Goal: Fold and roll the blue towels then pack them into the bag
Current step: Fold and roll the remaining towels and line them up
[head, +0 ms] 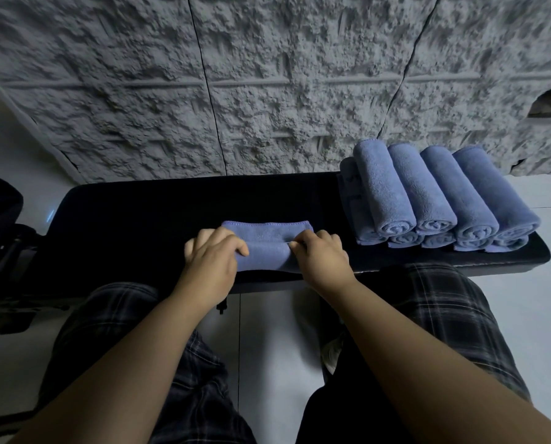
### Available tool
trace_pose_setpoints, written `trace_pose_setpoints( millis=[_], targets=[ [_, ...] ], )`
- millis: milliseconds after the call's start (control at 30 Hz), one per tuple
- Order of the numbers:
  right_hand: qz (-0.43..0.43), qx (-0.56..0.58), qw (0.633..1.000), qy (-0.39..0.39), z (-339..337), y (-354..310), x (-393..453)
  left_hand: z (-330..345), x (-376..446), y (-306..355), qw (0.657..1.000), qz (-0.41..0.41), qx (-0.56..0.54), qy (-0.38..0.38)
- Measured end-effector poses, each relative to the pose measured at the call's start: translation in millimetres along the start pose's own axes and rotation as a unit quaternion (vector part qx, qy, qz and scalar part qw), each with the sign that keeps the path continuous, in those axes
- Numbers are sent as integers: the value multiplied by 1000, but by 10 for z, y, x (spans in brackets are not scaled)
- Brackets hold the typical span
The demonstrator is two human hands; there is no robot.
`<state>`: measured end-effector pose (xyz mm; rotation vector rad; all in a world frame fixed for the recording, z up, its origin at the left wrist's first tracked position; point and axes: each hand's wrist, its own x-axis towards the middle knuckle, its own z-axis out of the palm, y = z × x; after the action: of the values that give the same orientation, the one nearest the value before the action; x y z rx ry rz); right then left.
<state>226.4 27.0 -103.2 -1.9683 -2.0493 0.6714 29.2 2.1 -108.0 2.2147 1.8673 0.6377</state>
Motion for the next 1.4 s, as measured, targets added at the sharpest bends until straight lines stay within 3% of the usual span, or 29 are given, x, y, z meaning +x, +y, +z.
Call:
trace_pose_setpoints(
  millis=[133, 233, 600, 933, 1000, 1067, 1133, 1200, 1400],
  targets=[
    [-70, -16, 987, 147, 51, -21, -17, 4, -40, 53, 999, -18, 20, -22],
    [-150, -22, 969, 195, 90, -35, -48, 8, -29, 54, 999, -26, 12, -30],
    [-169, -16, 982, 78, 85, 76, 23, 0, 185, -93, 992, -60, -54, -94],
    [-67, 158, 978, -116, -143, 139, 33, -123, 70, -104, 960, -95, -200, -169],
    [-49, 156, 980, -113, -141, 105, 37, -105, 54, -47, 981, -91, -101, -134],
    [-33, 149, 982, -108, -127, 64, 48, -60, 13, 22, 998, -28, 35, -41],
    [-16, 159, 983, -96, -117, 27, 58, -19, -39, 120, 996, 41, 74, -7],
    [-3, 167, 983, -73, -110, 17, 74, 45, -104, 230, 990, 89, 105, -21],
    [56, 189, 980, 23, 10, -8, 141, 166, -144, 262, 975, 74, 187, -91]
  ],
)
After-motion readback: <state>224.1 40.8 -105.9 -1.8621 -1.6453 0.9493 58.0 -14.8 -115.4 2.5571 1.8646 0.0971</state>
